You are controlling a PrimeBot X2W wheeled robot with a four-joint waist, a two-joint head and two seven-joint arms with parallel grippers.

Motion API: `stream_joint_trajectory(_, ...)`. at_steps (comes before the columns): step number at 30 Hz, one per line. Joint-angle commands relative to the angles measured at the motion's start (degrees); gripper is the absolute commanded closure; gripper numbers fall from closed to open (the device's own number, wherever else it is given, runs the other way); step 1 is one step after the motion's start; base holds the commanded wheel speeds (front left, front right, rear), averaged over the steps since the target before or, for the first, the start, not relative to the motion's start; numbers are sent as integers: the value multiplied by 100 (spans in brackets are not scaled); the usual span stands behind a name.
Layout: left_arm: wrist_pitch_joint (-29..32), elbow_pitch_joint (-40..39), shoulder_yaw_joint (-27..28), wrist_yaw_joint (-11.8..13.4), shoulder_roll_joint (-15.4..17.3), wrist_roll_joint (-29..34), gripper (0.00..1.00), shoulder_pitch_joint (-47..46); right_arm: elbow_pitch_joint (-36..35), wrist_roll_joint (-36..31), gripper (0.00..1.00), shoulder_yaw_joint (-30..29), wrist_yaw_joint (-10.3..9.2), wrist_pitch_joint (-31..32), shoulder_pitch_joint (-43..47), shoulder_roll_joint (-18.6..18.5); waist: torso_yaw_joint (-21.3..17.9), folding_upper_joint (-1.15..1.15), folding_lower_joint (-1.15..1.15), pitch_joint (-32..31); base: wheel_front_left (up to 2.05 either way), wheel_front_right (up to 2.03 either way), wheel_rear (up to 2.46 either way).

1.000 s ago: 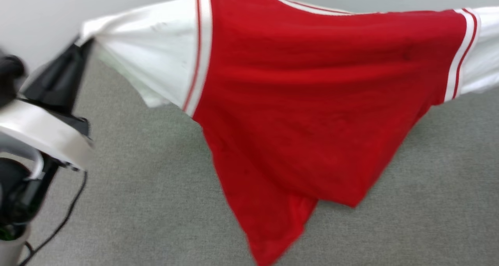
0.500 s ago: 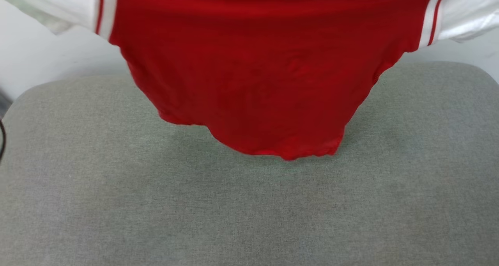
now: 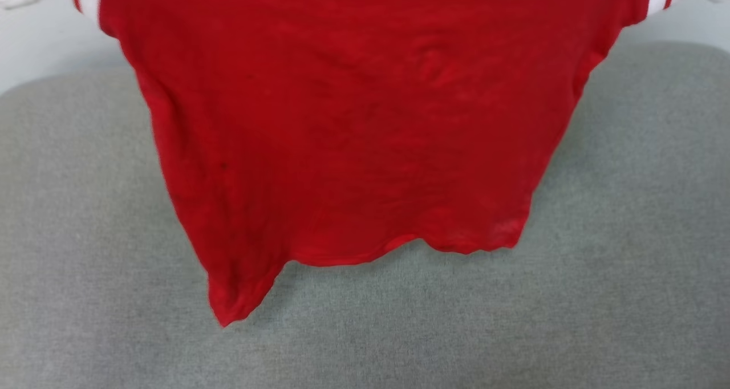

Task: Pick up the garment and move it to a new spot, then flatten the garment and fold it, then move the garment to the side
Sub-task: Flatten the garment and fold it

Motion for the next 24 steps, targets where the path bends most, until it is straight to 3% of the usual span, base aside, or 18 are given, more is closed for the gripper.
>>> stream_joint_trajectory(1, -37, 138, -38, -23, 88, 96, 100, -213, 92, -50, 100, 78, -4, -40, -225, -26, -8, 0, 0, 354, 0, 0, 0)
stream_joint_trajectory(11, -160, 1649, -781, -414, -49, 402, 100, -2450, 1418, -552, 100, 698, -5, -573, -2211, 75, 2, 0, 0, 1649, 0, 0, 0)
stream_joint_trajectory(18, -516, 3179, -1217, -622, -456, 734, 100, -4518, 2575, -1113, 100, 825, -6, -1264, -3714, 282, 33, 0, 0, 2387, 0, 0, 0)
stream_joint_trajectory(24, -942, 4280, -1459, -749, -817, 917, 100, -5758, 3430, -1610, 100, 776, -7, -1885, -4631, 463, 111, 0, 0, 2915, 0, 0, 0)
